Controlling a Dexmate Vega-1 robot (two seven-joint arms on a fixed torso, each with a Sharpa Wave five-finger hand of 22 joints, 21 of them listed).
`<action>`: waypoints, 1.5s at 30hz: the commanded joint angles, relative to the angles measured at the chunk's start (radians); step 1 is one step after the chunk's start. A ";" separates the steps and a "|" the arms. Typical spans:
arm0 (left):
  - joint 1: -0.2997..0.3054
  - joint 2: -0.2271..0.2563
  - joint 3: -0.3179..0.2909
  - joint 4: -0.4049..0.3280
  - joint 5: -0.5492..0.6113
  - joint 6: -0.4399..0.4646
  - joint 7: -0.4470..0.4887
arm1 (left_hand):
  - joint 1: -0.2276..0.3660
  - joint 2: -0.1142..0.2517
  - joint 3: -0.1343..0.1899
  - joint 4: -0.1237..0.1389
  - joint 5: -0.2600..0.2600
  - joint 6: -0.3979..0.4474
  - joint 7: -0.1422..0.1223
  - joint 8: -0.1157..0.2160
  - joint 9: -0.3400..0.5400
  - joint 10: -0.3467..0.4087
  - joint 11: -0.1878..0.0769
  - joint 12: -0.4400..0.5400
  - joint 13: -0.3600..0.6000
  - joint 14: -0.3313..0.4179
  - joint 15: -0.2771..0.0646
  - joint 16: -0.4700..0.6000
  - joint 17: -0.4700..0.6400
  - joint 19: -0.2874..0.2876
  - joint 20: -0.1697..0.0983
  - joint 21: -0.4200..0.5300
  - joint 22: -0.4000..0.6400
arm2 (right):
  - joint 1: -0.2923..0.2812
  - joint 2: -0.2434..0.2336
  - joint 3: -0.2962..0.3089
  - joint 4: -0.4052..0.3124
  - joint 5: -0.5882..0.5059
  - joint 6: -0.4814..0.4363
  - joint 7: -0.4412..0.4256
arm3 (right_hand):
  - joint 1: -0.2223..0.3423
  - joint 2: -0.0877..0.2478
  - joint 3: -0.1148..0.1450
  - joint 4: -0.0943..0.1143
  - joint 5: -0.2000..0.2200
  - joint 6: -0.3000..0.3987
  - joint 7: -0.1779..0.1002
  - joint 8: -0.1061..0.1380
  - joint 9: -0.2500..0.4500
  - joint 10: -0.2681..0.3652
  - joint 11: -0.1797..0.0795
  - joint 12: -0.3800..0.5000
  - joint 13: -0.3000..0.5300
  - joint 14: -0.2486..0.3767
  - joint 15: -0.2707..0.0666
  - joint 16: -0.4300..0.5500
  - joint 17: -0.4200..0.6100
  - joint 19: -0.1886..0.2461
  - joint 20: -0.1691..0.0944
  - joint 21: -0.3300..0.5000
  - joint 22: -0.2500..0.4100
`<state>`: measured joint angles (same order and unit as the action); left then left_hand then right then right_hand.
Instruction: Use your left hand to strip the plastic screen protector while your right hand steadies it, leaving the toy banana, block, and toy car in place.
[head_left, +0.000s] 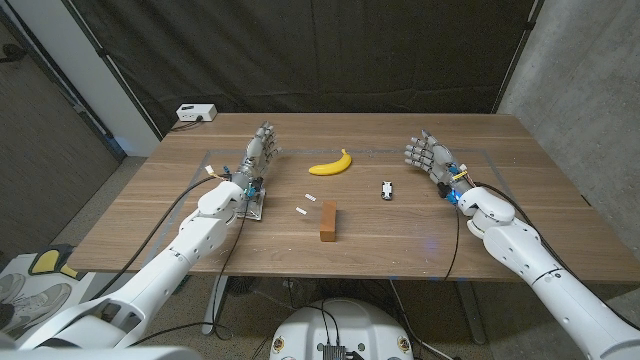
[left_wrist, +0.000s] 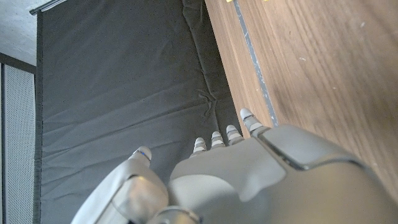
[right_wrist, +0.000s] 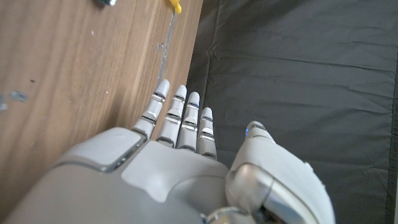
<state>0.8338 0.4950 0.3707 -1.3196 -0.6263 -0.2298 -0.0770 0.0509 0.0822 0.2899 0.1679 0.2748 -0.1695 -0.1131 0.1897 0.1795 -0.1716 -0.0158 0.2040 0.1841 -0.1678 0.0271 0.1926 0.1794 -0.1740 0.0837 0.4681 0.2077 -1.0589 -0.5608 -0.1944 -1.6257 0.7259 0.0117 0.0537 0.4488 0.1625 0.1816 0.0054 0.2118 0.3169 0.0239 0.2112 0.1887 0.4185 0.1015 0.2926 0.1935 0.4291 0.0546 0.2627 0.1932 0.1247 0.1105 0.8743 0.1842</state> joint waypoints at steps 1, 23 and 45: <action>-0.024 -0.012 0.013 0.025 0.004 0.005 -0.043 | 0.004 0.044 0.004 -0.005 -0.002 -0.065 -0.006 0.007 0.003 -0.071 0.009 0.008 0.005 -0.114 0.007 0.006 0.004 -0.134 0.010 0.007 0.001 | -0.113 -0.058 0.073 -0.198 0.068 -0.165 -0.027 | 0.004 0.013 0.015 0.000 0.006 0.015 0.001 0.006 0.002 0.016 0.003 0.006 0.002 0.016 0.002 0.007 0.006 0.014 -0.011 0.007 0.002; -0.058 -0.026 0.035 0.075 -0.006 0.005 -0.115 | 0.004 0.041 0.001 -0.005 -0.004 -0.069 -0.016 0.004 0.003 -0.073 0.009 0.008 0.007 -0.111 0.018 0.005 0.006 -0.136 0.018 0.007 0.002 | -0.230 -0.135 0.163 -0.367 0.170 -0.366 0.003 | -0.005 0.019 0.077 0.025 0.010 0.094 0.044 0.014 0.003 0.148 0.059 0.037 0.002 0.139 0.018 0.032 0.010 0.111 -0.052 0.041 0.007; -0.079 -0.035 0.043 0.124 -0.017 -0.008 -0.157 | 0.004 0.039 -0.001 -0.006 -0.005 -0.071 -0.019 0.002 0.004 -0.076 0.010 0.007 0.008 -0.108 0.024 0.005 0.007 -0.137 0.023 0.006 0.003 | -0.137 -0.261 0.149 -0.370 0.272 -0.632 0.196 | -0.023 0.016 0.097 0.044 0.003 0.116 0.087 0.010 0.004 0.149 0.090 0.025 0.002 0.145 0.061 0.019 0.009 0.152 -0.016 0.057 0.005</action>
<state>0.7621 0.4625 0.4120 -1.2146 -0.6376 -0.2309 -0.2195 0.0509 0.0822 0.2899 0.1679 0.2698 -0.1769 -0.1270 0.1897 0.1794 -0.1716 -0.0160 0.2040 0.1887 -0.1713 0.0449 0.1926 0.1841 -0.1725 0.0959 0.4681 0.2075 -1.2481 -0.7710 -0.0271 -2.0051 0.9626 -0.5009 0.1537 0.4362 0.1773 0.2705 0.0482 0.2194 0.4287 0.1010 0.2227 0.1883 0.5654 0.1820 0.3204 0.1935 0.5650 0.1062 0.2847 0.1977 0.2641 0.0860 0.9247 0.1872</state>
